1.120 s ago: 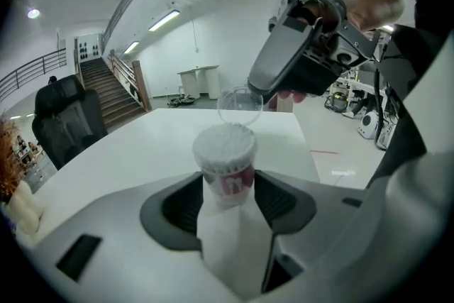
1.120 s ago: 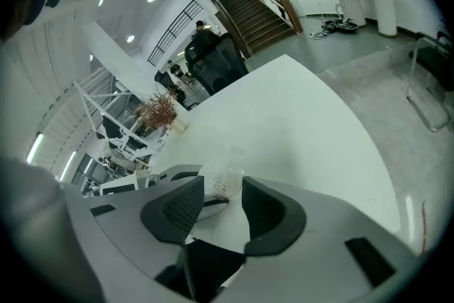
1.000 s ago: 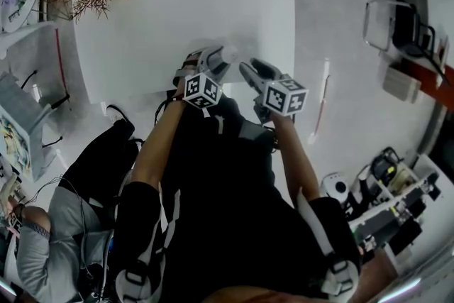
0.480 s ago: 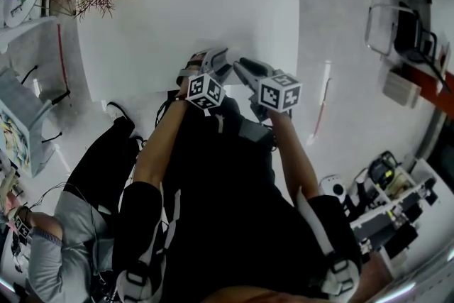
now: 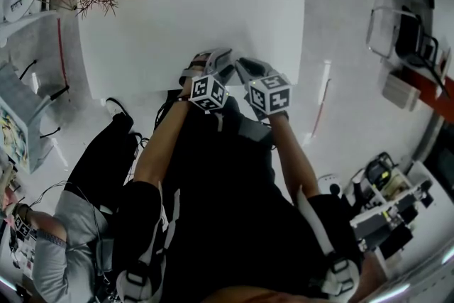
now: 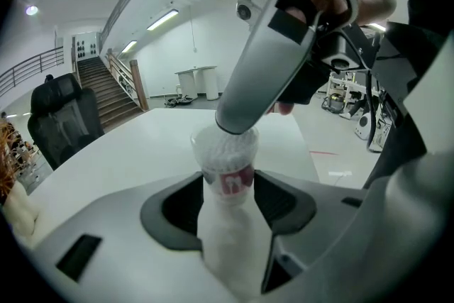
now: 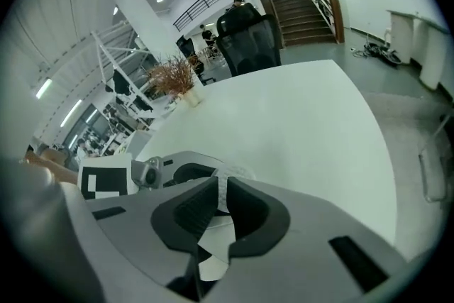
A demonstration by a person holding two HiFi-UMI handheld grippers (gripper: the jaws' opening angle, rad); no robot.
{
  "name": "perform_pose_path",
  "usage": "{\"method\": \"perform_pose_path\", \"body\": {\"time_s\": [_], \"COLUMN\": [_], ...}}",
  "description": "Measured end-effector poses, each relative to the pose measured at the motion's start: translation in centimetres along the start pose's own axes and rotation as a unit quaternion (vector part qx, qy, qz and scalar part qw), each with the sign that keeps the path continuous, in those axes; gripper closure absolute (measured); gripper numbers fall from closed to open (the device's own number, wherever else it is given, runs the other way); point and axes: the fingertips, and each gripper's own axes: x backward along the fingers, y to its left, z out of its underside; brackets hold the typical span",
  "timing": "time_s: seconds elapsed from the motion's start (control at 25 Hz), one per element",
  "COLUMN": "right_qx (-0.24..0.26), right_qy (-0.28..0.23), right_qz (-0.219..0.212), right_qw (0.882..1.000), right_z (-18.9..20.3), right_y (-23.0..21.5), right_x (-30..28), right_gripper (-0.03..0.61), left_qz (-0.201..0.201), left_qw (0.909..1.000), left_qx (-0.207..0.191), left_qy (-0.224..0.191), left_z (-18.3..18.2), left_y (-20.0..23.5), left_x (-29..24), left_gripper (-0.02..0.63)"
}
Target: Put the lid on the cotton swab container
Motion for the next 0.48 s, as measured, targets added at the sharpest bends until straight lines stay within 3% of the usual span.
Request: {"method": "perform_pose_path", "body": {"time_s": [0.48], "right_qx": [0.013], "right_qy": [0.004], "right_qz": [0.009], "right_qw": [1.000], "right_z": [-0.04], "right_y": [0.72], "right_x": [-0.62], "right_gripper": [0.543], "left_qz": [0.001], "left_qw": [0.9999], "left_qx": [0.009], "left_qy": [0.008], "left_z": [0.36], "left_y": [-0.34], "left_x": [-0.02], "left_gripper": [0.383]}}
